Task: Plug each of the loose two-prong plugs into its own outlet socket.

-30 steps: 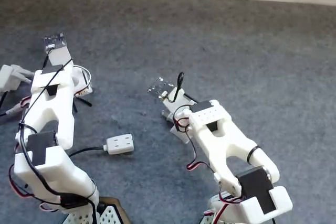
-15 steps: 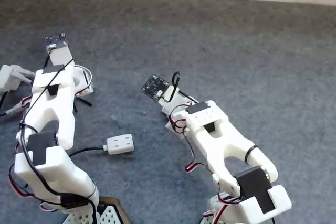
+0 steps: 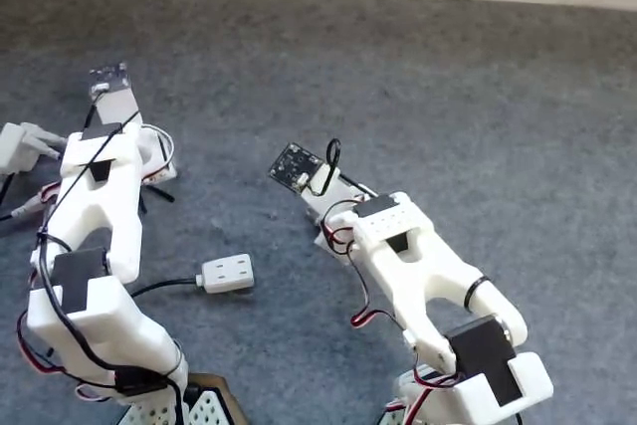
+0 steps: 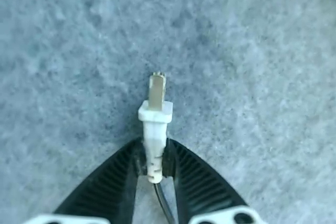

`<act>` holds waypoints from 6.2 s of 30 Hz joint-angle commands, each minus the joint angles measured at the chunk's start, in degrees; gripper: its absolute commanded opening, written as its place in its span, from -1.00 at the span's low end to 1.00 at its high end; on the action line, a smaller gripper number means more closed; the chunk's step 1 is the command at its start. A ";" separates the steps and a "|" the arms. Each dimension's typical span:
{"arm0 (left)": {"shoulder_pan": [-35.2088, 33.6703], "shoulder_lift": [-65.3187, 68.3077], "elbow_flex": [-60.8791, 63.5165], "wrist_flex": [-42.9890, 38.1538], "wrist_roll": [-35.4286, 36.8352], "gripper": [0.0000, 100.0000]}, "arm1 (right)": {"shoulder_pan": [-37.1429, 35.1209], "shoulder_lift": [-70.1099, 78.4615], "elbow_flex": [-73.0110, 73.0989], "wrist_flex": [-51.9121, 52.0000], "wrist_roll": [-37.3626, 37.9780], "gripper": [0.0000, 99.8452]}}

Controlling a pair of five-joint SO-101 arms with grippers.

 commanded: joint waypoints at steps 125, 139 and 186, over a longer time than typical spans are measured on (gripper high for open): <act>-28.09 -6.37 -36.44 25.41 -26.64 -0.30 | -23.78 -17.27 -18.68 27.82 -54.24 -0.99; -39.78 36.97 -82.07 25.76 -26.55 -0.30 | -25.01 5.67 -49.98 52.62 -57.32 -0.99; -40.75 52.79 -102.02 26.46 -26.73 -0.30 | -26.15 16.75 -52.53 52.62 -61.01 -0.99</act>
